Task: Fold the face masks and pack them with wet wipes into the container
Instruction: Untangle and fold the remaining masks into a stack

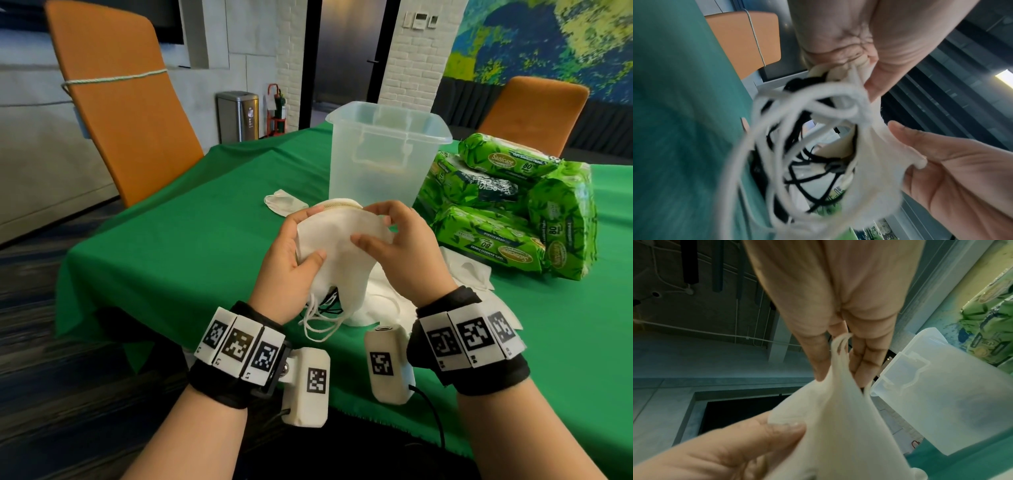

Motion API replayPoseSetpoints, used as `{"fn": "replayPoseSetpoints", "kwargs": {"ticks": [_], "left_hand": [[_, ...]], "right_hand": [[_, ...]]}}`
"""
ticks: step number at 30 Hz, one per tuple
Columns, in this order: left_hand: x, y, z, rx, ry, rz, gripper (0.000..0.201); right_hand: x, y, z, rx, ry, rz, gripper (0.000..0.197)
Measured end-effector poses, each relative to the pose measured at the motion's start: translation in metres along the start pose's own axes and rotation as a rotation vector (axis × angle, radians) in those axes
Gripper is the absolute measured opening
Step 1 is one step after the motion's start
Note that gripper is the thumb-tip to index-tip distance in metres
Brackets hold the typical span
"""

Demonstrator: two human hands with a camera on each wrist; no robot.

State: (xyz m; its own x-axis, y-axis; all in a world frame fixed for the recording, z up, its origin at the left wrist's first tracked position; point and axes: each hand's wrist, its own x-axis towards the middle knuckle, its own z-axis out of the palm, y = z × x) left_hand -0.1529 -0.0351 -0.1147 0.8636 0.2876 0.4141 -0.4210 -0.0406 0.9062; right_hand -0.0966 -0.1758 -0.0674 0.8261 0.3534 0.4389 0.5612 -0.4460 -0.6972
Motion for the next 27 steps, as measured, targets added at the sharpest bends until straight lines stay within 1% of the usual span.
{"fn": "replayPoseSetpoints", "kwargs": {"ticks": [2,4,6,9,12,13,15,17,21,24,27], "left_hand": [[0.000,0.000,0.000,0.010,0.019,0.001,0.054],[0.000,-0.001,-0.001,0.010,0.028,0.002,0.053],[-0.001,-0.001,-0.002,0.006,0.031,0.002,0.051],[0.001,0.000,-0.005,-0.035,0.021,-0.007,0.048],[0.002,-0.001,-0.007,-0.051,0.023,-0.001,0.036],[0.001,-0.001,-0.007,-0.051,0.026,-0.003,0.037],[-0.001,-0.001,-0.005,-0.060,0.028,-0.009,0.044],[-0.002,-0.002,-0.002,-0.081,0.026,0.010,0.045],[-0.002,-0.001,0.002,-0.100,0.025,0.060,0.032],[-0.002,-0.001,0.002,-0.071,0.032,0.071,0.029],[-0.002,-0.001,0.002,-0.041,0.047,0.087,0.029]], "right_hand": [[0.002,0.002,0.001,0.066,-0.003,0.014,0.021],[0.003,0.004,0.000,0.098,0.007,0.033,0.017],[0.002,0.005,-0.001,0.123,0.018,0.046,0.022],[0.002,0.006,-0.005,0.196,-0.002,0.036,0.029],[0.001,0.005,-0.011,0.277,-0.048,0.024,0.027],[0.001,0.004,-0.013,0.301,-0.073,0.018,0.026],[0.002,0.002,-0.015,0.336,-0.108,0.012,0.025],[0.005,0.001,-0.015,0.336,-0.092,0.015,0.023],[0.010,0.001,-0.012,0.342,-0.036,0.055,0.017],[0.012,0.000,-0.011,0.354,-0.044,0.082,0.018],[0.015,0.000,-0.011,0.413,-0.072,0.125,0.021]]}}
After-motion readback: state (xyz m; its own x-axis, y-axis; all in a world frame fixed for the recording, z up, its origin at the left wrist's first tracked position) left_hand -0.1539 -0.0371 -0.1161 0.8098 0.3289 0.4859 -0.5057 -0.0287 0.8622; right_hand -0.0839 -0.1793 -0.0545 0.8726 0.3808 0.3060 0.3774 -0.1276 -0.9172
